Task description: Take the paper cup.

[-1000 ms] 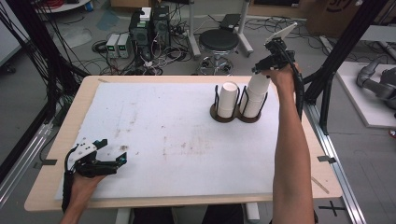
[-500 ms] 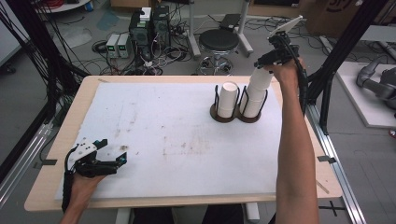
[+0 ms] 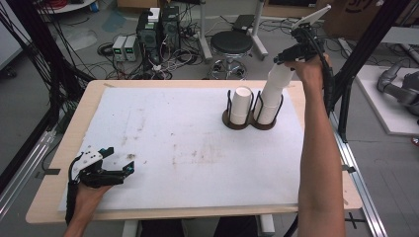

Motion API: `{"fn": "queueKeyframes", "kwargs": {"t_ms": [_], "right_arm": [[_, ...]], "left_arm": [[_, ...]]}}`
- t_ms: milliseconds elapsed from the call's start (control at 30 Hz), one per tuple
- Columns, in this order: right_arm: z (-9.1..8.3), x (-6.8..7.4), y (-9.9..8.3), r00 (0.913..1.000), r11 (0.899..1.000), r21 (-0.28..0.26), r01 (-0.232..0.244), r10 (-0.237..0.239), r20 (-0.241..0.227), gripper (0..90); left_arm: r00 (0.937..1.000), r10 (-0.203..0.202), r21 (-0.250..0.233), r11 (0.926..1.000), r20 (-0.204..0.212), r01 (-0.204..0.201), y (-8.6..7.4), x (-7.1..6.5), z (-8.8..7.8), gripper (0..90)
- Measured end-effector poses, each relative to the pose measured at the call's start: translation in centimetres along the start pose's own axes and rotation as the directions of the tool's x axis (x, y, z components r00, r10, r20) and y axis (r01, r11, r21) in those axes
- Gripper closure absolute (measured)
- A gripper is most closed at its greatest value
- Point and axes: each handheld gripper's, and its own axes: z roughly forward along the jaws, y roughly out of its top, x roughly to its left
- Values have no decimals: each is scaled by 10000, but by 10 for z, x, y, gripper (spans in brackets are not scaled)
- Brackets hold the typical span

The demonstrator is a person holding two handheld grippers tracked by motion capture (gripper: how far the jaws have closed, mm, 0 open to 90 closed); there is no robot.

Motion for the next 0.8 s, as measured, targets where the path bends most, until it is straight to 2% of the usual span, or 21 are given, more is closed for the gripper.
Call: {"fn": "queueKeyframes", "kwargs": {"t_ms": [233,700,800], "right_arm": [[-11,2,1,9999,9996,-275,113,-112,34,362],[-24,2,-3,9984,9967,-728,355,-386,-417,363],[-28,4,-4,9965,9944,-960,439,-504,-661,362]], "left_arm": [[10000,19,3,10000,-13,-19,0,0,0,19],[10000,68,5,10000,-23,-68,0,-1,0,19],[10000,78,-8,10000,-31,-78,0,-1,0,18]]}}
